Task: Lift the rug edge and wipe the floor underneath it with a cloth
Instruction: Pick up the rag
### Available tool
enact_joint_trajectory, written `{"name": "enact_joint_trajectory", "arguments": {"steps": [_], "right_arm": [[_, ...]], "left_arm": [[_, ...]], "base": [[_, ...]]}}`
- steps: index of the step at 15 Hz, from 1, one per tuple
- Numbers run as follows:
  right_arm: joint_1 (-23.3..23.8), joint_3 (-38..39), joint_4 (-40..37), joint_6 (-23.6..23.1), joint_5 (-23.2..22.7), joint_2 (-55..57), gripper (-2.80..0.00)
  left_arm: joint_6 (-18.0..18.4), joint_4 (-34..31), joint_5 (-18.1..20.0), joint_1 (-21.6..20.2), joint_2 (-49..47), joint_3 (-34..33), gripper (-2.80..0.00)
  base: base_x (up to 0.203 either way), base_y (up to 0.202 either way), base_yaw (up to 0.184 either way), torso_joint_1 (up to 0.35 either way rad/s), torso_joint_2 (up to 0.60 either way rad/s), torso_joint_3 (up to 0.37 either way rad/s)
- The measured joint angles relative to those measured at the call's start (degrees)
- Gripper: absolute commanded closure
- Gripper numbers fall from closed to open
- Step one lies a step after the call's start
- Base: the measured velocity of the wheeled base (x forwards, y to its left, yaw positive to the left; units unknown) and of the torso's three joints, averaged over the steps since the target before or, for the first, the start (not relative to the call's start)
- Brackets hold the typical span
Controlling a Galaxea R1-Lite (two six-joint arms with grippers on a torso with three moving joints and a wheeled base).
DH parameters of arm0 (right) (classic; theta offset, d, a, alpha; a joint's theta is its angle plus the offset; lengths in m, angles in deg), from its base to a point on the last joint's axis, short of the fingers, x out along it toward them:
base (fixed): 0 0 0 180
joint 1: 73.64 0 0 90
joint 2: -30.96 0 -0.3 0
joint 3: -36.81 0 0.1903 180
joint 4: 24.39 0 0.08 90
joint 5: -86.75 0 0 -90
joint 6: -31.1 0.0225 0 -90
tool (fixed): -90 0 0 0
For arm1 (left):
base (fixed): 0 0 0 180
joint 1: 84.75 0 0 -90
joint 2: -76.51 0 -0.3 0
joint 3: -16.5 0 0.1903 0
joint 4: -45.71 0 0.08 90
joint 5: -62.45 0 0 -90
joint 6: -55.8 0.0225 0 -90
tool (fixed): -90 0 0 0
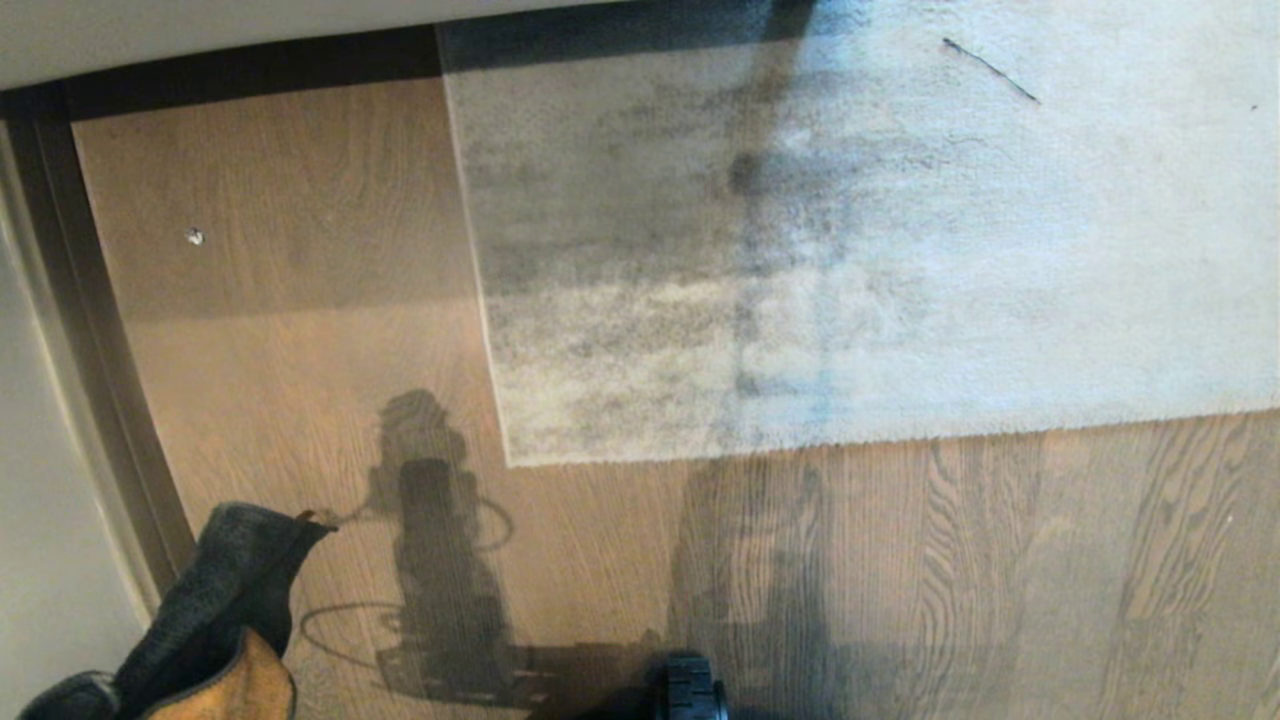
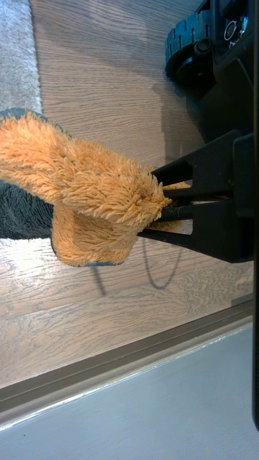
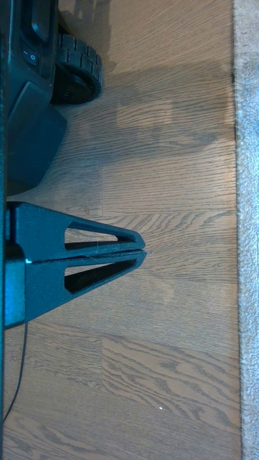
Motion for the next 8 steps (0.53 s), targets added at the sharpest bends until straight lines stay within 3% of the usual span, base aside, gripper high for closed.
{"name": "enact_joint_trajectory", "arguments": {"steps": [8], "right_arm": [[0.0, 0.0, -0.07, 0.06, 0.44, 0.0, 0.0]], "left_arm": [[0.01, 0.0, -0.01, 0.0, 0.0, 0.0, 0.0]], "base": [[0.0, 0.0, 0.0, 0.0, 0.0, 0.0]]}}
